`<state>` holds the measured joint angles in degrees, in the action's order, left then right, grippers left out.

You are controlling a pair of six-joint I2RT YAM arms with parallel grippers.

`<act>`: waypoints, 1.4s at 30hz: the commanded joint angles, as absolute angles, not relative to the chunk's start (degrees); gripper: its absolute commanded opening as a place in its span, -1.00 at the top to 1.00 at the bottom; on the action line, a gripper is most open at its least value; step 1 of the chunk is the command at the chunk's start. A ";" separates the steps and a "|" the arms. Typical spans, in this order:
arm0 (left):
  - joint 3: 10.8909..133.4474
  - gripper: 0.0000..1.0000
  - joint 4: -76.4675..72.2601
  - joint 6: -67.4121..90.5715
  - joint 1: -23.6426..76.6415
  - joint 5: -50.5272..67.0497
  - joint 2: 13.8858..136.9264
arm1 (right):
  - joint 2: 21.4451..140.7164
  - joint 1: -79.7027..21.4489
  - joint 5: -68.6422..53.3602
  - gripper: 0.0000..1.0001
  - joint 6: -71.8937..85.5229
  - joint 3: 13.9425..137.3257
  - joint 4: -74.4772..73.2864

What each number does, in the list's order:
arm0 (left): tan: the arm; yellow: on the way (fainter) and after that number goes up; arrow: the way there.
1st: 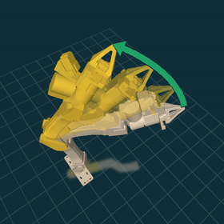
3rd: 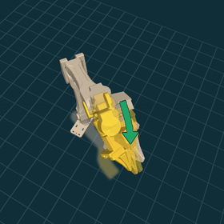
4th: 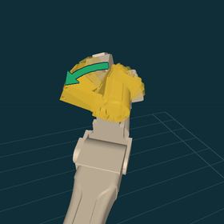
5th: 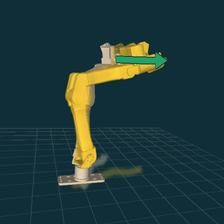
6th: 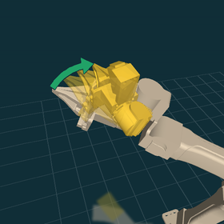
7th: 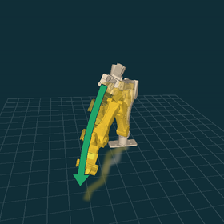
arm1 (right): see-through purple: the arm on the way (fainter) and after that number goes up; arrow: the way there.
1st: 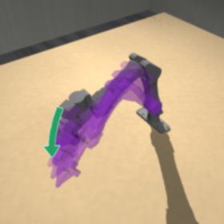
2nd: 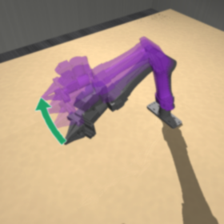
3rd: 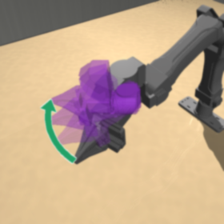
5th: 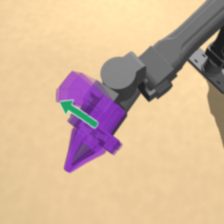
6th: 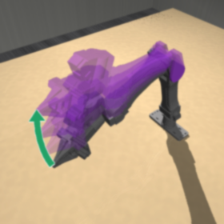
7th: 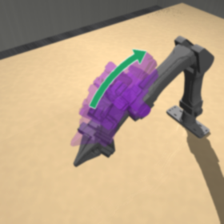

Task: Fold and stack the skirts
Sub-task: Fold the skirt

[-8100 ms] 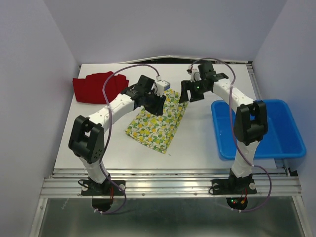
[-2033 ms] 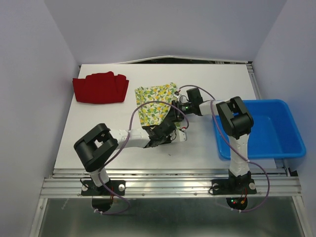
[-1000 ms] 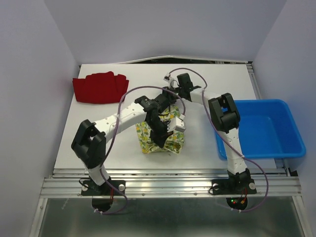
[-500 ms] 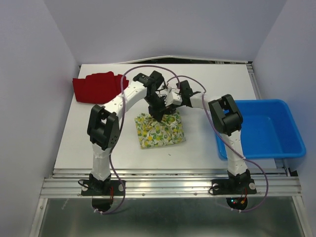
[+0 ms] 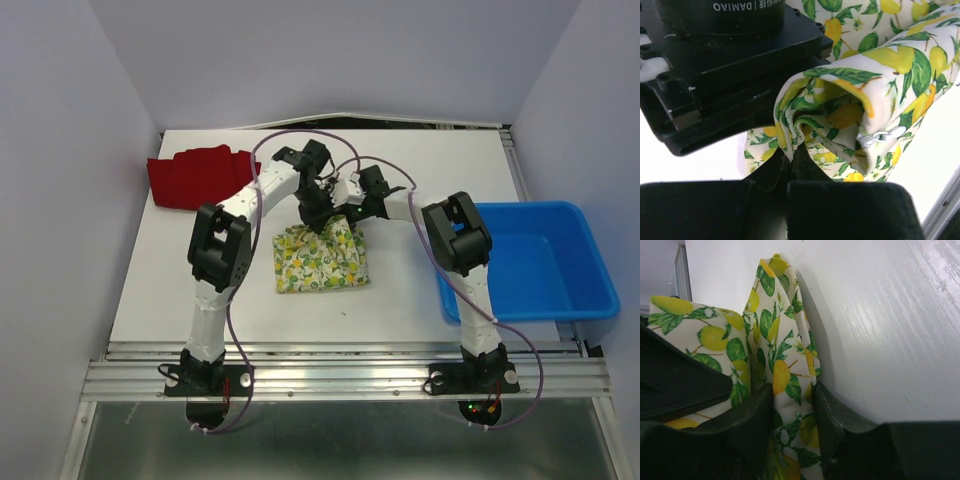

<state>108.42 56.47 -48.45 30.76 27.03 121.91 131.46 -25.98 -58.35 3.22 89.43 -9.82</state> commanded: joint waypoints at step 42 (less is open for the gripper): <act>68.84 0.11 19.16 -4.23 18.99 41.04 93.07 | 105.83 -24.15 -55.28 -0.31 5.45 82.65 -21.53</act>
<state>73.34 26.74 -13.58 18.70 36.07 92.86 108.60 -18.79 -49.30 5.56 90.80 -17.98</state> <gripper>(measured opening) 0.471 0.655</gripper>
